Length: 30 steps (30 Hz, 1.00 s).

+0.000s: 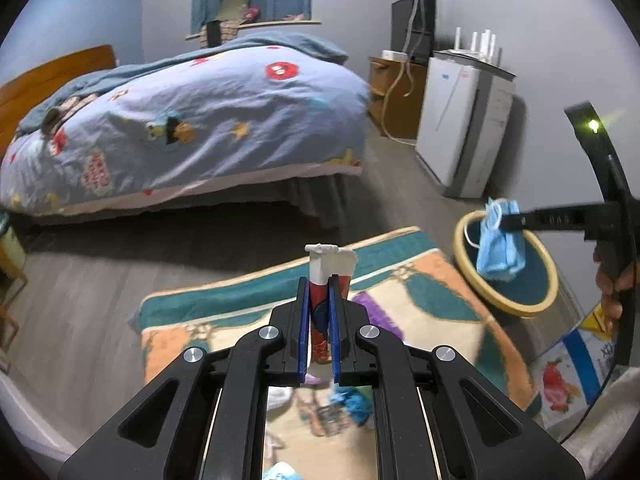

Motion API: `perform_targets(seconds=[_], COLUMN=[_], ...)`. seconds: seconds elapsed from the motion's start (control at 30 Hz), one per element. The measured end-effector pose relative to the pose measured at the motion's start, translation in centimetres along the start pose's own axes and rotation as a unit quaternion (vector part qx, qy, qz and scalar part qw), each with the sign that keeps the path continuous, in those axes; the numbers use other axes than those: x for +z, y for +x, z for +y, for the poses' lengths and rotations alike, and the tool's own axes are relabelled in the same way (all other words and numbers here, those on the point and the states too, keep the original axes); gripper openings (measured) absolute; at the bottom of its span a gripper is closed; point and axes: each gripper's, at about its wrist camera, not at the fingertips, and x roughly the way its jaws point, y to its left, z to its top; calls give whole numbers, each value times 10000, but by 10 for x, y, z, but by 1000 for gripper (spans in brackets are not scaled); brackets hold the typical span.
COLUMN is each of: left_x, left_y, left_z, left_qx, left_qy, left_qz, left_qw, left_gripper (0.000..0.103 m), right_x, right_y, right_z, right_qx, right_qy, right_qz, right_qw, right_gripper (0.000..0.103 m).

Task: Collect trash
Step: 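Carry the mask and cup over the bin and release both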

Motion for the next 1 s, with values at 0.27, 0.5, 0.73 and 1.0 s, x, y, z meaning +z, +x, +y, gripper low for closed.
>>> perform_targets(seconds=[0.27,0.5,0.73,1.0], left_x=[8,18,26,30], left_y=[13,38,78,115], left_z=[-55,-99,-145,-200], left_qx=[-369,-512,-868,-1090], left_qy=[376,640,683,856], left_qz=[74,228,514,597], left_qw=[9986,9964,9925,9885], left_gripper=[9,9,9,9], right_x=[11,15,16,6], right_y=[-10,3,15,39], right_z=[-39,-75,-132,-199], right_qx=[-315,-428,-663,-949], right_qy=[48,230,603,1275], right_qz=[-276,-194,-108,226], right_qw=[9991,9986,9959,9870], right_gripper=[8,8,8,8])
